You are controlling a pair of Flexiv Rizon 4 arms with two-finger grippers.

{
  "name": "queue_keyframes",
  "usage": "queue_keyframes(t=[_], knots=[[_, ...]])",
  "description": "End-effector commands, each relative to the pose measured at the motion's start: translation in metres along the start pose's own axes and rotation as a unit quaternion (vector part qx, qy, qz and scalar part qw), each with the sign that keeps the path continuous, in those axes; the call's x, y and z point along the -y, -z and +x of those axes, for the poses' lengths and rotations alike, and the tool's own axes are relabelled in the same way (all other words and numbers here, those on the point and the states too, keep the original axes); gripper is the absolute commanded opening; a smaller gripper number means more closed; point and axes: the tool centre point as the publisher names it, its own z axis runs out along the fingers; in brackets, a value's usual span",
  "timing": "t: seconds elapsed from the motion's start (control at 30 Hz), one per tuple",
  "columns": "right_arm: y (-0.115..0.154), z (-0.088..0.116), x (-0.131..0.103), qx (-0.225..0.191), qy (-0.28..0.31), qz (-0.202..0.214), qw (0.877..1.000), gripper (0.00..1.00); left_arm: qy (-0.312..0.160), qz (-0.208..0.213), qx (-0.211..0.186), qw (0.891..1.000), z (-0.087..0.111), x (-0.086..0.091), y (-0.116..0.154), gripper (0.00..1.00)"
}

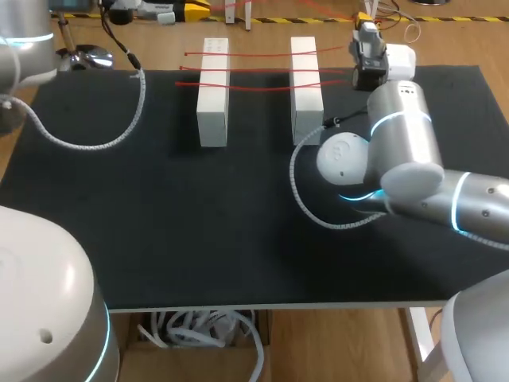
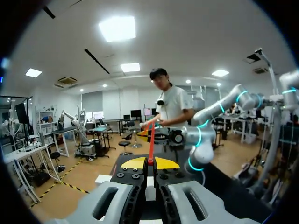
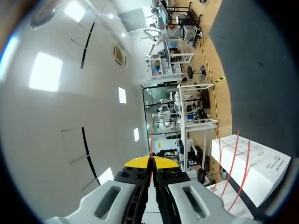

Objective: Grab the tape and strap the tape.

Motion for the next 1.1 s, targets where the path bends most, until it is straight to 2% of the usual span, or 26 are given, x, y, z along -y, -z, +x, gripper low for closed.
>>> queue_keyframes(t=[0.03,0.2,0.43,0.53,0.63,0.67,0.7,0.73,0.8,0.87,1.1], knots=[[0.000,0.002,-0.005,-0.002,0.006,0.011,1.000,0.00,0.000,-0.022,0.006,1.000,0.005,0.004,-0.001,0.00],[0.000,0.003,-0.006,-0.005,0.024,0.025,0.999,0.00,0.000,-0.022,0.006,1.000,0.005,0.004,-0.001,0.00],[0.001,0.003,-0.011,-0.002,0.042,0.032,0.999,0.00,0.039,-0.157,0.036,0.986,0.002,0.004,-0.005,0.00],[0.001,0.003,-0.013,0.000,0.047,0.034,0.998,0.00,0.049,-0.186,0.045,0.980,0.002,0.006,-0.008,0.00],[0.001,0.002,-0.015,0.001,0.053,0.036,0.998,0.00,0.041,-0.218,0.034,0.975,0.001,0.011,-0.012,0.00],[0.001,0.002,-0.015,0.002,0.055,0.037,0.998,0.00,0.040,-0.235,0.031,0.971,0.001,0.013,-0.014,0.00],[0.001,0.002,-0.015,0.002,0.057,0.037,0.998,0.00,0.040,-0.272,0.023,0.961,0.001,0.015,-0.017,0.00],[0.001,0.002,-0.016,0.001,0.059,0.038,0.998,0.00,0.034,-0.290,0.014,0.956,0.000,0.016,-0.021,0.00],[0.001,0.002,-0.016,0.002,0.064,0.040,0.997,0.00,0.025,-0.293,0.003,0.956,-0.002,0.019,-0.027,0.00],[0.001,0.002,-0.017,0.001,0.065,0.041,0.997,0.00,0.020,-0.280,-0.006,0.960,-0.003,0.020,-0.031,0.00],[0.001,0.004,-0.017,0.001,0.071,0.049,0.996,0.00,0.020,-0.280,-0.006,0.960,-0.003,0.020,-0.031,0.00]])
